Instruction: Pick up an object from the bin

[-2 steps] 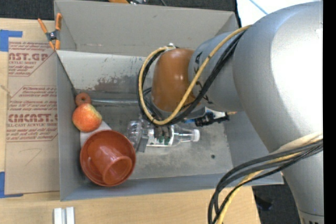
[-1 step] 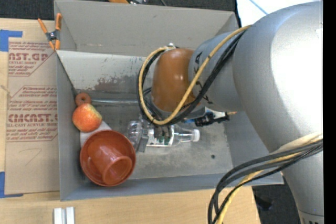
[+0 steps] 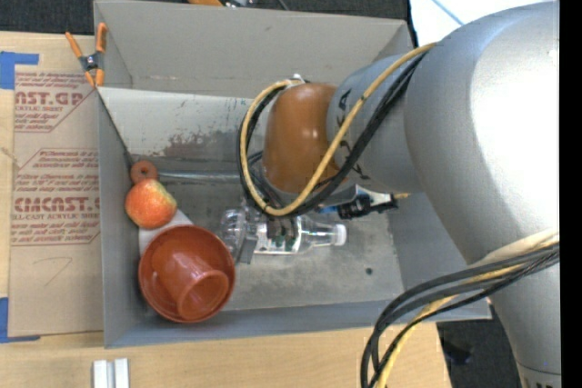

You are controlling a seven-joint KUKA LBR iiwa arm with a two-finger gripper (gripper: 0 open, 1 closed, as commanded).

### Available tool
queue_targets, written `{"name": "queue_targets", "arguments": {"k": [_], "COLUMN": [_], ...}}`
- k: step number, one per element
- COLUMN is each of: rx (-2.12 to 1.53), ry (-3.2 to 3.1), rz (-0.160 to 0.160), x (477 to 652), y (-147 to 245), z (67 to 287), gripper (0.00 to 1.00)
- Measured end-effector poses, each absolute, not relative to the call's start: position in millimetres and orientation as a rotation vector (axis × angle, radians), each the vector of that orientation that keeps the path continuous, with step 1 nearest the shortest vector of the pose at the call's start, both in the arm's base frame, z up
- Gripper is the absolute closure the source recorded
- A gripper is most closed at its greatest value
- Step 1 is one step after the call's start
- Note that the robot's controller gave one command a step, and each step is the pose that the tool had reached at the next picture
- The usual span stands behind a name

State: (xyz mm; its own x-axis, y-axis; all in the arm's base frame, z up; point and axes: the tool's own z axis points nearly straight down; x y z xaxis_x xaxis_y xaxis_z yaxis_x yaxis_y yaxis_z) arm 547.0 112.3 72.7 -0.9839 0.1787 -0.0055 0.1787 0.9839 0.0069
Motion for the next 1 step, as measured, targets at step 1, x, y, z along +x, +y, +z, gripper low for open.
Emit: {"name": "queue_targets", "arguments": {"k": [1], "rx": [0.281], "ry": [3.132], "rz": [0.007], "x": [544.2], "y": [112.2], "z": [111.5], "gripper": [1.0]}}
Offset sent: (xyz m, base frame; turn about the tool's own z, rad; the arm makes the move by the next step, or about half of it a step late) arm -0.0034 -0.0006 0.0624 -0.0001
